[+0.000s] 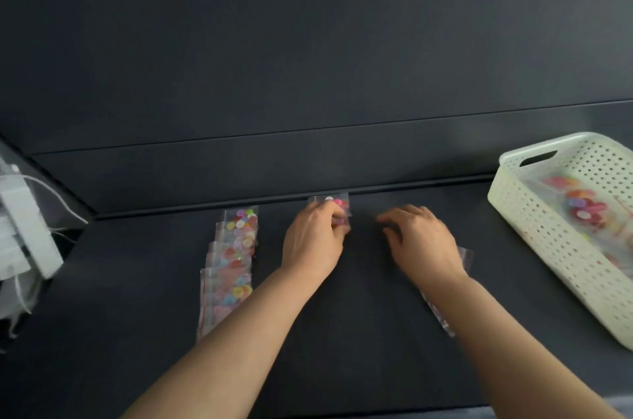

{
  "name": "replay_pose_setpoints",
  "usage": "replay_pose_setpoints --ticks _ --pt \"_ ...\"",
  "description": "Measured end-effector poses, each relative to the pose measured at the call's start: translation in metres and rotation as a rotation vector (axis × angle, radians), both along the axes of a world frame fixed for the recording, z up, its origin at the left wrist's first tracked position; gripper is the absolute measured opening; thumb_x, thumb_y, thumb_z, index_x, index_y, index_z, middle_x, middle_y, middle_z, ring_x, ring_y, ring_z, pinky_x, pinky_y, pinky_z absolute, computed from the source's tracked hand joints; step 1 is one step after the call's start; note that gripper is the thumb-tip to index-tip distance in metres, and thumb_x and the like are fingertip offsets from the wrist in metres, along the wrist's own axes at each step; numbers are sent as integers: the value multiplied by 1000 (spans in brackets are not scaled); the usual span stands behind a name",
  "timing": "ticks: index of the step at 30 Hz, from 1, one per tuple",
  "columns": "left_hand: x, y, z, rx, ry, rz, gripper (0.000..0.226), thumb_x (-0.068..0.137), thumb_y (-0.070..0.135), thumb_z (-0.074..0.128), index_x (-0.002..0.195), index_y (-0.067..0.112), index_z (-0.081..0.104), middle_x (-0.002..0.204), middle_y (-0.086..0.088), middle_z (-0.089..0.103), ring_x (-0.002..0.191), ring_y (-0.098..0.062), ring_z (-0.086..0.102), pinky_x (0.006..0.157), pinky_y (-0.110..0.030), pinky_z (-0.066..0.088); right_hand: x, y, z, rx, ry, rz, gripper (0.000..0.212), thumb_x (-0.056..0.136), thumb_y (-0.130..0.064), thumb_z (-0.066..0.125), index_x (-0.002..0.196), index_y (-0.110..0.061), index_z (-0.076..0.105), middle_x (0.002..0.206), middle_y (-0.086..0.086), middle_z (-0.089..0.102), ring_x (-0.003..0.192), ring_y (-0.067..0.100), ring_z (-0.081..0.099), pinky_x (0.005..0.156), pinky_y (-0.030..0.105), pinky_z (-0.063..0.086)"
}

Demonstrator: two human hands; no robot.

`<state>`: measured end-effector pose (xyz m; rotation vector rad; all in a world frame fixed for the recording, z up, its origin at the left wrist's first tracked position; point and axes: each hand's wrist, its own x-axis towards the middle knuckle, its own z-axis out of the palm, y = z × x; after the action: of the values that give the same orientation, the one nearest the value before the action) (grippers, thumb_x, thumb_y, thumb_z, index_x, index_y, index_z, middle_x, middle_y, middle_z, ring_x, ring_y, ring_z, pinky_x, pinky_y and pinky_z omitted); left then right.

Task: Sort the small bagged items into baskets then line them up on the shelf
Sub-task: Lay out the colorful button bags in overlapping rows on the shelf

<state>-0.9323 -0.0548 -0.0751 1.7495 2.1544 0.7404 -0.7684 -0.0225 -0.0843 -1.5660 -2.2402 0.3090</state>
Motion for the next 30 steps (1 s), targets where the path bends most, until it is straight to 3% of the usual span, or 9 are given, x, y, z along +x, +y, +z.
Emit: replay_pose_setpoints --ticks 3,6,13,16,20,21,23,26,30 --pt "24 1 5 -64 -41 -74 19 91 29 65 109 22 66 101 9 71 98 -11 63 80 -27 48 38 -12 4 6 -27 -140 31 87 -11 56 113 -23 67 109 -1 66 104 25 55 76 34 43" --pt "55 5 6 -134 -15 -145 26 92 34 64 115 23 65 106 7 70 102 -14 62 85 -31 51 67 -22 4 -52 -77 -240 35 88 -12 53 120 -25 60 110 0 60 107 23 51 73 32 40" --pt "104 22 1 -155 101 -330 32 98 31 55 130 31 56 127 2 53 121 -19 46 94 -37 45 93 -18 -1 -134 -13 -262 35 92 -36 55 124 -22 51 117 1 54 114 22 49 84 38 46" --pt "112 27 3 -170 172 -385 26 97 34 55 122 30 61 122 2 53 119 -18 44 91 -34 42 96 -13 -1 -142 29 -250 34 93 -34 53 125 -20 52 119 3 55 114 23 51 84 38 45" --pt "105 28 7 -180 229 -192 16 94 37 59 102 23 63 111 2 61 107 -20 54 83 -36 47 98 -12 3 -141 54 -227 33 94 -23 50 127 -20 50 120 2 55 113 22 53 84 36 47" --pt "102 27 7 -182 156 -121 14 94 35 59 98 22 62 106 3 63 101 -19 58 79 -36 49 98 -12 3 -147 70 -223 34 94 -22 50 127 -21 50 120 1 56 113 21 53 85 36 47" --pt "97 25 7 -158 -176 26 12 94 32 61 94 20 62 96 5 66 92 -16 61 73 -32 50 94 -13 4 -172 148 -211 35 93 -24 54 127 -20 52 118 0 59 109 19 56 86 34 48" --pt "96 16 16 -115 -662 134 10 93 28 63 97 18 62 98 3 67 95 -15 62 77 -28 50 79 -11 11 -319 373 -125 38 91 -33 61 126 -18 55 113 -4 64 100 11 61 83 24 47" --pt "91 2 26 -151 -788 96 18 92 30 65 106 19 61 103 4 65 96 -10 60 73 -25 48 62 -11 22 -443 568 -56 12 89 -27 64 99 -21 63 92 -8 69 83 8 66 75 24 52"
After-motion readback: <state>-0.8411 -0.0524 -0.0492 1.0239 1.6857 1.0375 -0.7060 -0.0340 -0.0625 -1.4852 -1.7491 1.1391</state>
